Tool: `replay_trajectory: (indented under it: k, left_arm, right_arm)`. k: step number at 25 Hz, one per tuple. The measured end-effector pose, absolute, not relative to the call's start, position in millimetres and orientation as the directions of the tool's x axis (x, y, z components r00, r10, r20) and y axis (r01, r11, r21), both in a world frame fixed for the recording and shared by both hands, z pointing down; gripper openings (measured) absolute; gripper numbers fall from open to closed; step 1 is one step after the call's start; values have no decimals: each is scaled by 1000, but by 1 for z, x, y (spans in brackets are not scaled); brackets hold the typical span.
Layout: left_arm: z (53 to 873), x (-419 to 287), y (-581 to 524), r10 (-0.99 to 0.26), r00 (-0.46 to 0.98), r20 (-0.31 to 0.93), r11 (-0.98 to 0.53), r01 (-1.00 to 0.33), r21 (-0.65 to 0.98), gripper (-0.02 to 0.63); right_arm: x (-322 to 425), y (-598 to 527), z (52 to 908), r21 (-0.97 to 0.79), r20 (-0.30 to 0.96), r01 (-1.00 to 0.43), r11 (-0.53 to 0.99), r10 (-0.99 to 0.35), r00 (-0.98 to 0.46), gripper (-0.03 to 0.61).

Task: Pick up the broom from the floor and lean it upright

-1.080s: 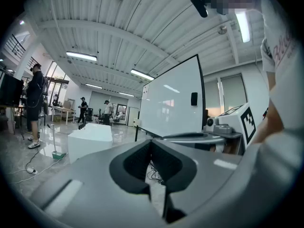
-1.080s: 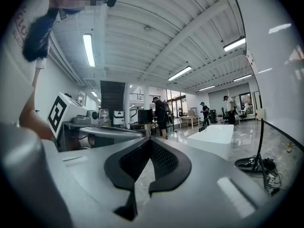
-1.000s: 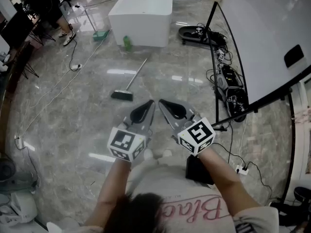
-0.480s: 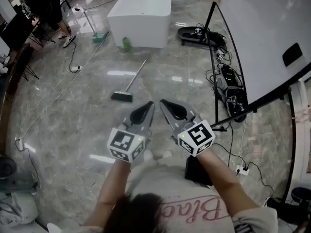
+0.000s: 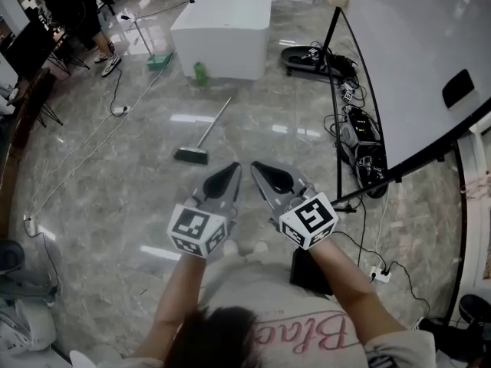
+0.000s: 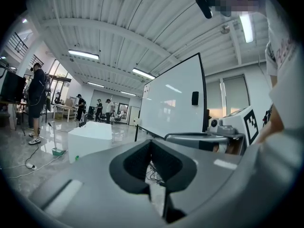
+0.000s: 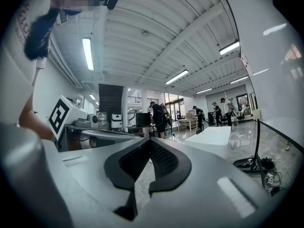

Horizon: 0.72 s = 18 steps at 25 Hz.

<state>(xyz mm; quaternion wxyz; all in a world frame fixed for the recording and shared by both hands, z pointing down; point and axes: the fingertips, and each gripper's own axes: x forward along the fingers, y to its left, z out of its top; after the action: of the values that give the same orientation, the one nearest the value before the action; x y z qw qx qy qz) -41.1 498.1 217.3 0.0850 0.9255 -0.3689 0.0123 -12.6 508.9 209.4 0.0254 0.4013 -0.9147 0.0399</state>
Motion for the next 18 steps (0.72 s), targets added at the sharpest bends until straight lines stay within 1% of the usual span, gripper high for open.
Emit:
replay_trajectory:
  k: [9, 18]
  left_arm:
    - [212, -39, 493, -740, 670, 60, -657, -739, 149, 0]
    - [222, -42, 489, -761, 645, 74, -626, -759, 176, 2]
  right_arm:
    - [2, 513, 214, -40, 94, -708, 705, -703, -705, 2]
    - [0, 508, 217, -44, 89, -689, 724, -684, -724, 2]
